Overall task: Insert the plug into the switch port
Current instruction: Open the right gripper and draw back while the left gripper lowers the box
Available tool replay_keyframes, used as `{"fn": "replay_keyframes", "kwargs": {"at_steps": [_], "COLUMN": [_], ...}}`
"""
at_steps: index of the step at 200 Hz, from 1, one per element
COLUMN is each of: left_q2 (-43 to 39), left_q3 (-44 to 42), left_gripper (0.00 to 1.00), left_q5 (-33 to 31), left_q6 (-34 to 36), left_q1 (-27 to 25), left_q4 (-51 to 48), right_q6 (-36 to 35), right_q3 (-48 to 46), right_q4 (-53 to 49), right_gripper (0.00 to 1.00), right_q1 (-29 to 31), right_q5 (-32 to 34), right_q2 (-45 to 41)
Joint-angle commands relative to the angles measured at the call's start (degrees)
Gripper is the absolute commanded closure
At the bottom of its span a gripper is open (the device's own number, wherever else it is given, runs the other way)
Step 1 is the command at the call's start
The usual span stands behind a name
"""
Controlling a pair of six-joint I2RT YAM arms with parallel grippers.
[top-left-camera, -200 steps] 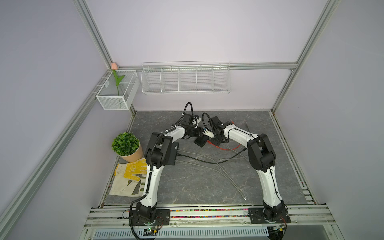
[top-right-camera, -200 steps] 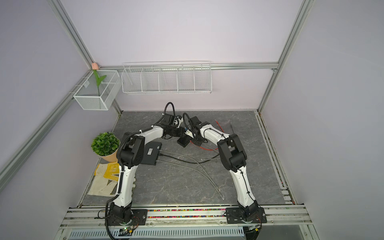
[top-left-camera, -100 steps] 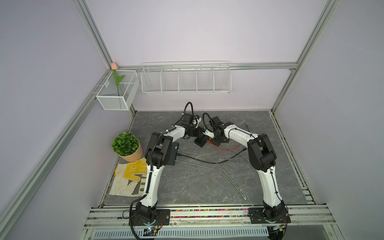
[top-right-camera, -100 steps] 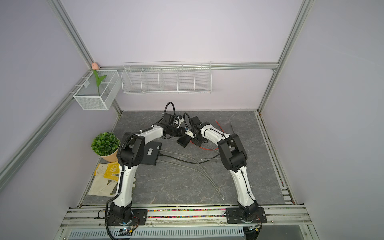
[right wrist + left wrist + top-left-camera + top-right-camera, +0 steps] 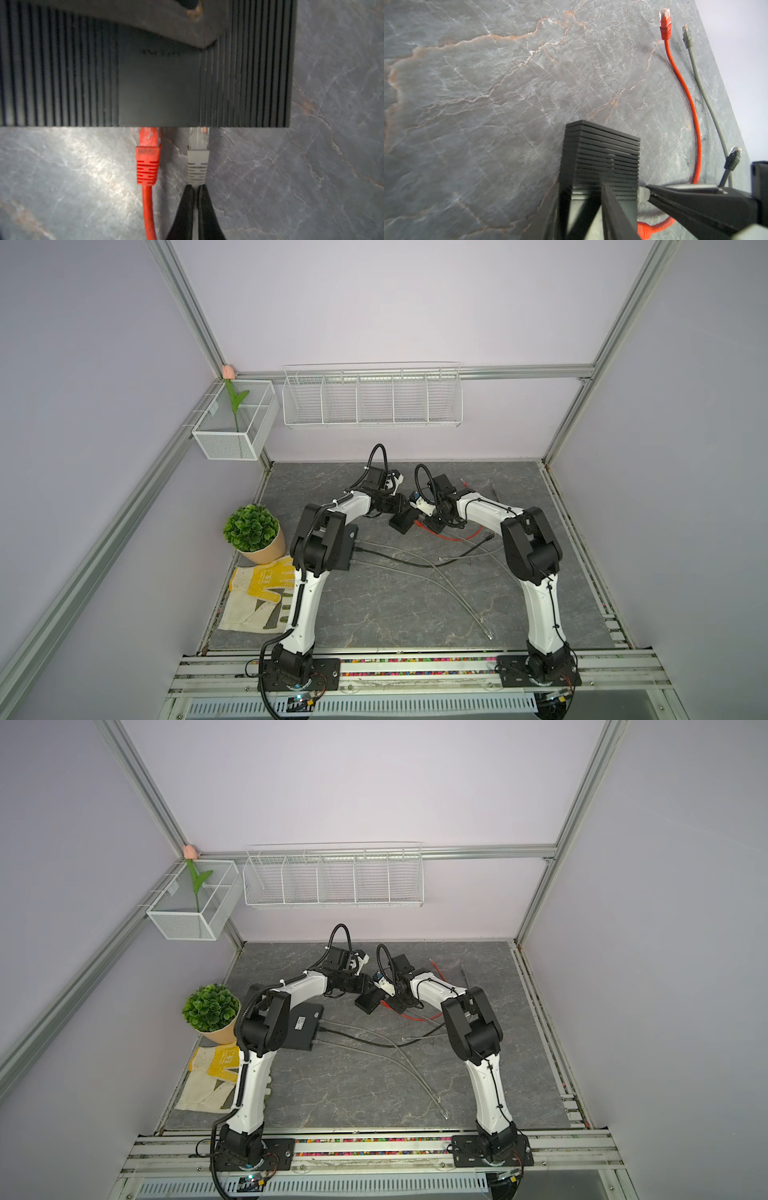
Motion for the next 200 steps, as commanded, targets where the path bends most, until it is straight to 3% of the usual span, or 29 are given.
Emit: {"fn": "replay_keyframes", "kwargs": {"at_steps": [1,124,152,164,178,200], "left_q2": [4.16,7.17,5.63,4.14,1.54,-3.24], "left_q3": [-0.43,3.05,2.13,0.93,-0.74,-2.69], "left_gripper": [0.67,0.67,0.67,0.67,0.66,0.63], "left_q5": [7.48,8.47,5.55,5.78,4.78,2.49], "left_q6": [1.92,7.34,4.92,2.5,-0.04,-3.55], "left_q1": [-5.87,-6.79,-5.6,-3.91,-1.77,1.9], "left_q4": [-6.5,-12.67,-11.13,-8.96,-6.67,-4.53], "right_q6": [1.33,-1.4,-1.38,-1.38,-1.92,-1.93], "right_q3": [1.42,12.44,11.53,9.3,6.82,3.43], "right_q4": [18.23,13.43,10.94,10.89,10.08,7.65], "right_gripper": [0.93,0.93,0.93,0.86,0.69,0.58], "right_q1": [1.44,1.1,1.04,0.96,0.98,0.94], "right_q5": [-8.78,-11.31,-7.58,-5.82,-3.89,-0.03], "right_q2": [-2.1,3.94,2.59,0.22,-3.1,-9.17]}}
